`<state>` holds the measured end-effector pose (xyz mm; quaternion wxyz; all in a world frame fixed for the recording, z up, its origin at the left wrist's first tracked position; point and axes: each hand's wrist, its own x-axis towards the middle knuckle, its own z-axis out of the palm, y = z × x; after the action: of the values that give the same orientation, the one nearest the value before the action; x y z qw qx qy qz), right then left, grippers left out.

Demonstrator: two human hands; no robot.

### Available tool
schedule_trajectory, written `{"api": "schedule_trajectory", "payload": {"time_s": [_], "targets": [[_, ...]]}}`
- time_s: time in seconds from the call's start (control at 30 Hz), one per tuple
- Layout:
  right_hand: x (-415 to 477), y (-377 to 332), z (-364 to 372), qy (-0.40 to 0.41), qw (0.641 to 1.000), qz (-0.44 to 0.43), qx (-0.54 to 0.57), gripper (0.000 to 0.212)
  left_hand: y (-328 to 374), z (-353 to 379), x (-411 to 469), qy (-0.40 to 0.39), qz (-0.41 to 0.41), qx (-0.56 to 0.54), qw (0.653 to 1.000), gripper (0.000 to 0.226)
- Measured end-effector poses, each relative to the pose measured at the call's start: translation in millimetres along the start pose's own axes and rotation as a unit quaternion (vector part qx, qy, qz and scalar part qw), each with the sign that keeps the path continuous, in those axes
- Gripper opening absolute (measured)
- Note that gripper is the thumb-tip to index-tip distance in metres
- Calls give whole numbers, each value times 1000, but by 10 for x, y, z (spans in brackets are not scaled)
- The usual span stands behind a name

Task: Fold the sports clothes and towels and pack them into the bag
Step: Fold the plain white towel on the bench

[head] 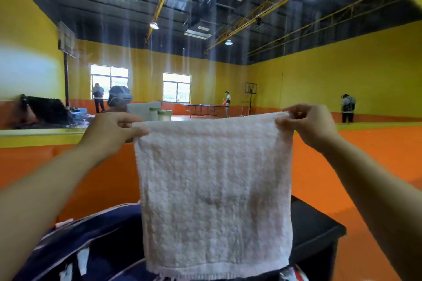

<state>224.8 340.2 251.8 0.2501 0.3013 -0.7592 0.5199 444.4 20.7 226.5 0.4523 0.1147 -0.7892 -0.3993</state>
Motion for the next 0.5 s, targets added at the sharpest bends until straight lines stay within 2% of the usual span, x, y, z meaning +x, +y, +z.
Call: {"api": "schedule_trajectory", "payload": {"time_s": [0.1,0.23,0.37,0.5], "targets": [[-50,114,-204,13,999,-26,-42,16,41,226,-5,2,32,53,998,27],[-98,234,-418,20,999,-34,-11,18,45,410,39,22,44,104,993,35],[-141,331,-525,17,997,-37,69,22,75,528,45,33,65,118,990,26],[-134,441,-555,12,995,-48,86,27,98,639,59,22,88,137,986,13]]}}
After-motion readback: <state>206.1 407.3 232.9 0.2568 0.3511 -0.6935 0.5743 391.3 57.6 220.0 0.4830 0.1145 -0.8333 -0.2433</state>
